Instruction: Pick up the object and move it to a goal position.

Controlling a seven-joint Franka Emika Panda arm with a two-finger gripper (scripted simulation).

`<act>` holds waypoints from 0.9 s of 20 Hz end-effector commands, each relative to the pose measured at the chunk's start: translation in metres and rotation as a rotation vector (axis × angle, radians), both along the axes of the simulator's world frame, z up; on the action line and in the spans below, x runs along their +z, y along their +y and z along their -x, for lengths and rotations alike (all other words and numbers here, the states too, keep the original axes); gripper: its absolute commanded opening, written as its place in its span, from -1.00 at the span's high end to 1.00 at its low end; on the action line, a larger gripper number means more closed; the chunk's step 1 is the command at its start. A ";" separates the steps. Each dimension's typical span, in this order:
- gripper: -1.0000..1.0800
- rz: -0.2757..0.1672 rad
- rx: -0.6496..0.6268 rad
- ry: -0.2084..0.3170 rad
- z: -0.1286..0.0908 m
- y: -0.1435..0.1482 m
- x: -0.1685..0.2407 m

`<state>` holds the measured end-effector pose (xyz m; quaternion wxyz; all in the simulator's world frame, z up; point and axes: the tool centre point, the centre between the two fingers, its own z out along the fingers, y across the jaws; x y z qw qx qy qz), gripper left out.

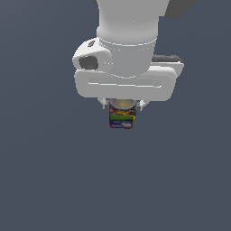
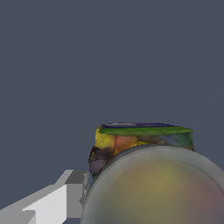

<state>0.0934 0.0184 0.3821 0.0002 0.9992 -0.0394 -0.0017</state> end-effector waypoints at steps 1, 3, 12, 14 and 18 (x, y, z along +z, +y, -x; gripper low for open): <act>1.00 0.000 0.000 -0.003 -0.003 0.002 0.016; 1.00 0.000 0.000 -0.003 -0.005 0.003 0.025; 1.00 0.000 0.000 -0.003 -0.011 0.006 0.048; 1.00 0.000 0.000 -0.003 -0.012 0.006 0.050; 1.00 0.000 0.000 -0.003 -0.013 0.006 0.053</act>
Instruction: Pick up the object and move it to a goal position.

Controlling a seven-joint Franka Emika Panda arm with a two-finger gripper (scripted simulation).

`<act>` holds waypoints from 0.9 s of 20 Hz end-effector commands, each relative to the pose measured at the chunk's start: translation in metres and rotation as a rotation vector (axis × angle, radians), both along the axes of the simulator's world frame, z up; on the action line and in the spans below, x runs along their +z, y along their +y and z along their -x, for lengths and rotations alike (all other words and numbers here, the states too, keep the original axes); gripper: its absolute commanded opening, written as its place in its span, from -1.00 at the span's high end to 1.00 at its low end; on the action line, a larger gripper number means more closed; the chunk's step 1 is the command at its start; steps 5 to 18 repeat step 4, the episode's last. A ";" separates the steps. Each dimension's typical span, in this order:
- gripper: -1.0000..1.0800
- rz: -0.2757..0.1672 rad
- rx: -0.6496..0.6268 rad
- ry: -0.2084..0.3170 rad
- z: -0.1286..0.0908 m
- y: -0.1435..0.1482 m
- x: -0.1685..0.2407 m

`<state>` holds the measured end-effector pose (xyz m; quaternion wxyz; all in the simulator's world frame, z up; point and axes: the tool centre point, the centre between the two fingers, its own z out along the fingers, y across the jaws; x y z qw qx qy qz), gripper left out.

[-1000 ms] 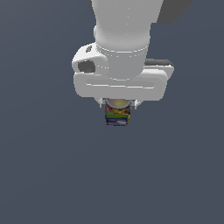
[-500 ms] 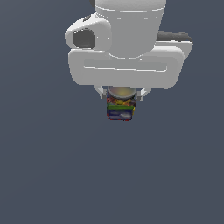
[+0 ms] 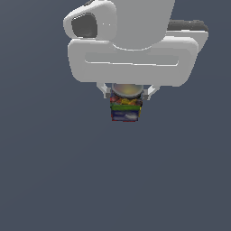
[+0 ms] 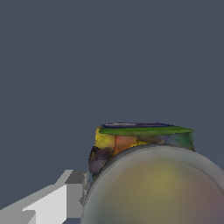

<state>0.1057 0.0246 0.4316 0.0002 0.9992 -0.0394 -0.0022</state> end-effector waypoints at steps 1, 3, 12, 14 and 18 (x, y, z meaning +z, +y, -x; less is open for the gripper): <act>1.00 0.000 0.000 -0.004 0.000 0.000 0.004; 1.00 0.000 0.000 -0.004 -0.001 0.000 0.005; 1.00 0.000 0.000 -0.004 -0.001 0.000 0.005; 1.00 0.000 0.000 -0.004 -0.001 0.000 0.005; 1.00 0.000 0.000 -0.004 -0.001 0.000 0.005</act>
